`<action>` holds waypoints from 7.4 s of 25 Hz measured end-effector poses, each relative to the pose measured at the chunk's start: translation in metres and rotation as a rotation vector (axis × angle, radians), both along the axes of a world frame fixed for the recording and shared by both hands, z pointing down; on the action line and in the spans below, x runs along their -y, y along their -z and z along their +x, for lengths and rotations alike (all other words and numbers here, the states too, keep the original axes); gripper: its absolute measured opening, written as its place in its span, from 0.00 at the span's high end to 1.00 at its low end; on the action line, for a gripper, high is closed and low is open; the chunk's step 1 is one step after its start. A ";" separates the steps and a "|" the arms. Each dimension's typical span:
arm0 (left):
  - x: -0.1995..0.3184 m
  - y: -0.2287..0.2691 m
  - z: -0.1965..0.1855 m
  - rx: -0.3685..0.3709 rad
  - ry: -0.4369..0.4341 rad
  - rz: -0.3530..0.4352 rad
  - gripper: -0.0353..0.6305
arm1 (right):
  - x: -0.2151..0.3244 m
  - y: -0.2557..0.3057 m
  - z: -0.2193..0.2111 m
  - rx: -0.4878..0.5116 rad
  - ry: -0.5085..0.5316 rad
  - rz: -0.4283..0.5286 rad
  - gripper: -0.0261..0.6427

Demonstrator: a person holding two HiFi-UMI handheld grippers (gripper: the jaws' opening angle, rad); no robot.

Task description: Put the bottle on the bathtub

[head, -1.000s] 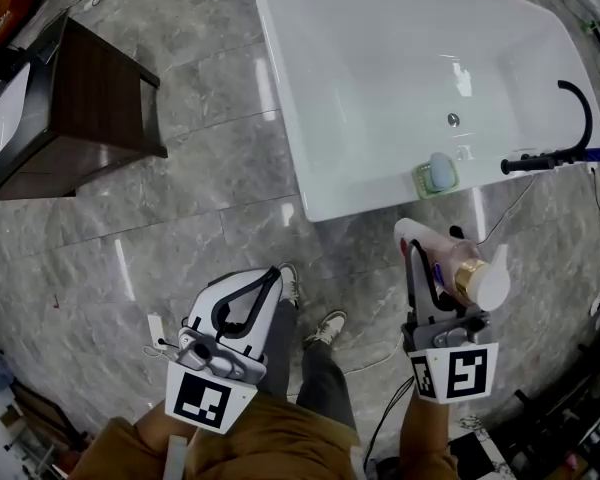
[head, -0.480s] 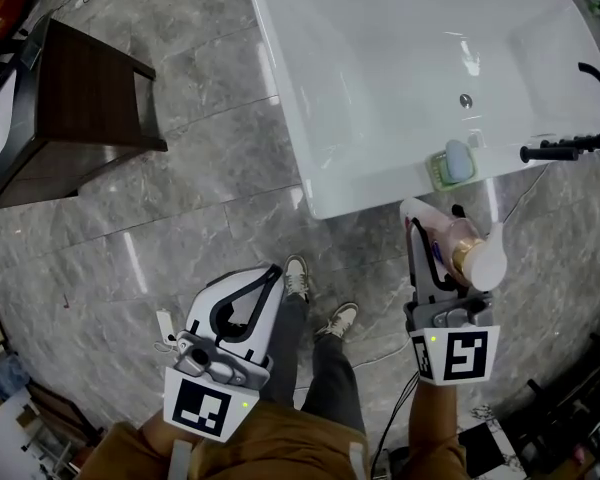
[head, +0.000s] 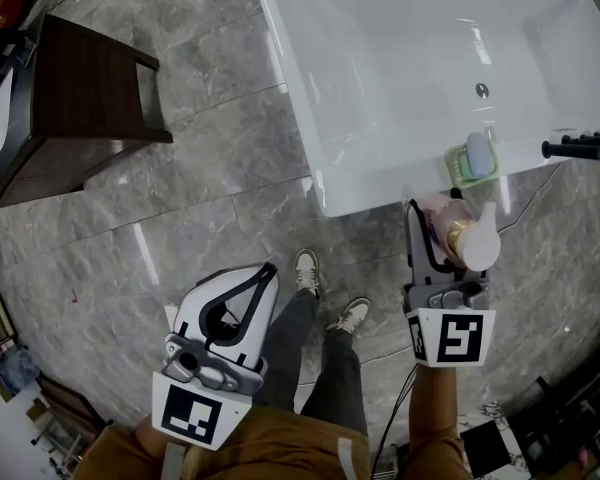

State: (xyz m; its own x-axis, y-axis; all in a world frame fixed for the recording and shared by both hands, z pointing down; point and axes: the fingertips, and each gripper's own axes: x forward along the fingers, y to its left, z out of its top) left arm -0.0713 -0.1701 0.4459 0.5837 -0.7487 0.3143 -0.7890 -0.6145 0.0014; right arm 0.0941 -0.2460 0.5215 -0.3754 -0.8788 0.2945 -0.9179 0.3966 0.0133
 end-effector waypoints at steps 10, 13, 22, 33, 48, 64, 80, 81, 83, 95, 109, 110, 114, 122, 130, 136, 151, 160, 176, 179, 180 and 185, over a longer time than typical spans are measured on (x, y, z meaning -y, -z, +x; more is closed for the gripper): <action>0.009 -0.010 -0.007 0.011 -0.016 -0.007 0.94 | 0.011 -0.034 0.000 -0.013 -0.038 -0.018 0.61; 0.011 -0.015 -0.009 0.012 -0.020 -0.013 0.94 | 0.015 -0.043 0.001 -0.010 -0.054 -0.016 0.61; 0.014 -0.028 -0.001 0.021 -0.040 -0.032 0.94 | 0.023 -0.069 0.006 -0.012 -0.085 -0.030 0.61; 0.015 -0.033 0.003 0.038 -0.040 -0.042 0.94 | 0.032 -0.085 0.012 -0.001 -0.109 -0.036 0.61; 0.031 -0.044 -0.013 0.049 -0.015 -0.069 0.94 | 0.045 -0.101 0.005 0.023 -0.132 -0.031 0.61; 0.029 -0.048 -0.010 0.037 0.002 -0.076 0.94 | 0.041 -0.104 0.005 -0.053 -0.111 -0.024 0.61; 0.008 -0.043 0.012 0.023 -0.010 -0.083 0.94 | 0.012 -0.101 0.015 -0.039 -0.080 -0.049 0.59; 0.006 -0.041 0.012 0.022 -0.009 -0.080 0.94 | 0.010 -0.099 0.016 -0.040 -0.079 -0.049 0.59; 0.001 -0.037 0.015 0.021 -0.008 -0.076 0.94 | 0.005 -0.094 0.017 -0.038 -0.077 -0.049 0.59; -0.048 -0.004 0.029 -0.014 0.009 -0.028 0.94 | -0.047 -0.051 0.040 -0.008 -0.091 -0.055 0.73; -0.109 0.053 0.011 0.001 0.029 0.037 0.94 | -0.095 0.030 0.068 -0.036 -0.165 -0.056 0.95; -0.114 0.059 0.010 0.001 0.029 0.041 0.94 | -0.098 0.039 0.070 -0.035 -0.172 -0.054 0.95; -0.128 0.086 0.013 -0.011 0.030 0.070 0.94 | -0.111 0.075 0.074 -0.041 -0.169 -0.049 0.95; -0.145 0.140 0.017 0.002 0.021 0.146 0.94 | -0.129 0.133 0.073 0.010 -0.160 -0.042 0.95; -0.158 0.174 0.027 0.006 -0.005 0.216 0.94 | -0.150 0.193 0.071 0.027 -0.137 0.006 0.95; -0.161 0.196 0.039 -0.011 -0.025 0.267 0.94 | -0.174 0.247 0.059 0.036 -0.087 0.070 0.95; -0.150 0.232 0.063 -0.089 -0.033 0.300 0.94 | -0.229 0.366 0.055 0.043 -0.035 0.256 0.96; -0.136 0.245 0.070 -0.110 -0.051 0.313 0.94 | -0.251 0.384 0.051 0.042 -0.034 0.296 0.95; -0.118 0.259 0.079 -0.101 -0.100 0.347 0.94 | -0.251 0.386 0.075 0.017 -0.104 0.310 0.96; -0.121 0.252 0.078 -0.101 -0.095 0.327 0.94 | -0.251 0.383 0.080 0.015 -0.115 0.304 0.96; -0.122 0.250 0.077 -0.103 -0.091 0.318 0.94 | -0.252 0.383 0.081 0.014 -0.117 0.303 0.95; -0.121 0.248 0.072 -0.102 -0.083 0.309 0.94 | -0.252 0.389 0.083 -0.001 -0.128 0.318 0.96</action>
